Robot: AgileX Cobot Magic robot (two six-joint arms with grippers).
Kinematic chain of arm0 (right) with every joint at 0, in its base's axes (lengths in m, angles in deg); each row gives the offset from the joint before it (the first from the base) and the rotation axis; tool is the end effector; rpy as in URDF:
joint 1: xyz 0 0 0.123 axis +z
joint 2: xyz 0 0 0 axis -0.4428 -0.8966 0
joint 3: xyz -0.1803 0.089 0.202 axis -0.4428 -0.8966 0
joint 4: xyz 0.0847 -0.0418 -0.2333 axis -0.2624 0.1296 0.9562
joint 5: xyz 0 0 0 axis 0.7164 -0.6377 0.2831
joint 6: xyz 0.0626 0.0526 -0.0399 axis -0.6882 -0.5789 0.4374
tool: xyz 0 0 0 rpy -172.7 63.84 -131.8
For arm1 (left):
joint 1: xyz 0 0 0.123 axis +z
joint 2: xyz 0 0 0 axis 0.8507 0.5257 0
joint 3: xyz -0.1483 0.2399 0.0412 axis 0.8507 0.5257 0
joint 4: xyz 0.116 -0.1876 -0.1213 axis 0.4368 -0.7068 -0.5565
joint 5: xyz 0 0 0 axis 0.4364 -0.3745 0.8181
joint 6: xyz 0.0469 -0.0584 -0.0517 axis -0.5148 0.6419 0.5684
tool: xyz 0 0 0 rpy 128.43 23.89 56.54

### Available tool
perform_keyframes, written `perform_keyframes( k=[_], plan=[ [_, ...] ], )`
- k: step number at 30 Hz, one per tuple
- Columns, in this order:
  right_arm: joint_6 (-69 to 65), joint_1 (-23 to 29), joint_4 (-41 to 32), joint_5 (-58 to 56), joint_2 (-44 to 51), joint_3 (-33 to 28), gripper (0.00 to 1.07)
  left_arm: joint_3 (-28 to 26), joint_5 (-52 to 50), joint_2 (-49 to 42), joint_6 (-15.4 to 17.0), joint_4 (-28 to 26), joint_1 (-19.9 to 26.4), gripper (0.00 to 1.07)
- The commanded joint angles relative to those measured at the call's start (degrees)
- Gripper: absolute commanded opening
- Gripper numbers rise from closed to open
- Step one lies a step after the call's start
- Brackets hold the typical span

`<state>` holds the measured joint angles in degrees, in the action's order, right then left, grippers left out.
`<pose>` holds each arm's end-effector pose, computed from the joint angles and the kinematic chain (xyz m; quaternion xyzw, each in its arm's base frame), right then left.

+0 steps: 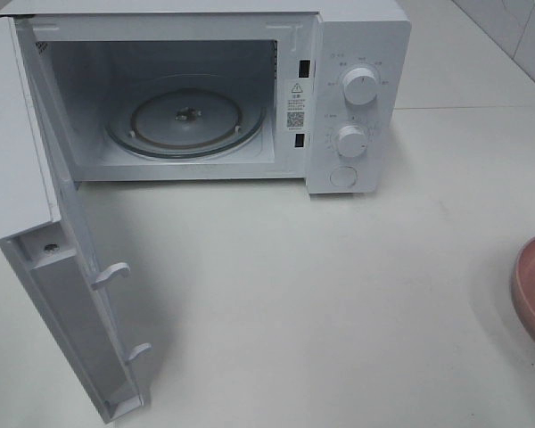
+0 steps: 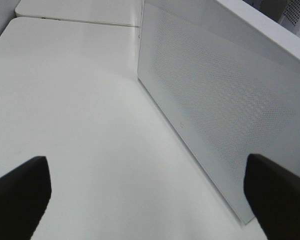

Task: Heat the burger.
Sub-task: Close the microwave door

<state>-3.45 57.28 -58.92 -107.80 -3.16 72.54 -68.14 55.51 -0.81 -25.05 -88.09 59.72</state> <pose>0.1102 0.0435 0.2721 -0.1575 0.9269 0.0112 0.3405 -0.0087 -0.0115 0.2829 0.0057 0.8469 -0.0565 0.5286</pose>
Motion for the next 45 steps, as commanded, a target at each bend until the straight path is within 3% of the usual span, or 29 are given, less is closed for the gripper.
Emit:
perform_keyframes(
  k=[1,10,17,33,45],
  plan=[
    [0.7,-0.2,-0.2,-2.5,1.0,0.2,0.75,0.3,0.1,-0.4,0.3,0.2,0.2,0.98],
    [0.7,-1.0,-0.5,-4.1,9.6,0.1,0.75,0.3,0.1,-0.4,0.3,0.1,0.2,0.98],
    [1.0,-10.9,-2.7,-5.3,17.6,0.1,0.75,0.3,0.1,-0.4,0.3,0.1,0.2,0.98],
    [8.4,-26.2,-4.8,-6.0,37.6,-3.4,0.75,0.3,0.1,-0.4,0.3,0.1,0.2,0.98],
    [8.4,-28.2,-4.8,-6.0,42.2,-3.4,0.75,0.3,0.1,-0.5,0.3,0.0,0.2,0.98]
  ],
)
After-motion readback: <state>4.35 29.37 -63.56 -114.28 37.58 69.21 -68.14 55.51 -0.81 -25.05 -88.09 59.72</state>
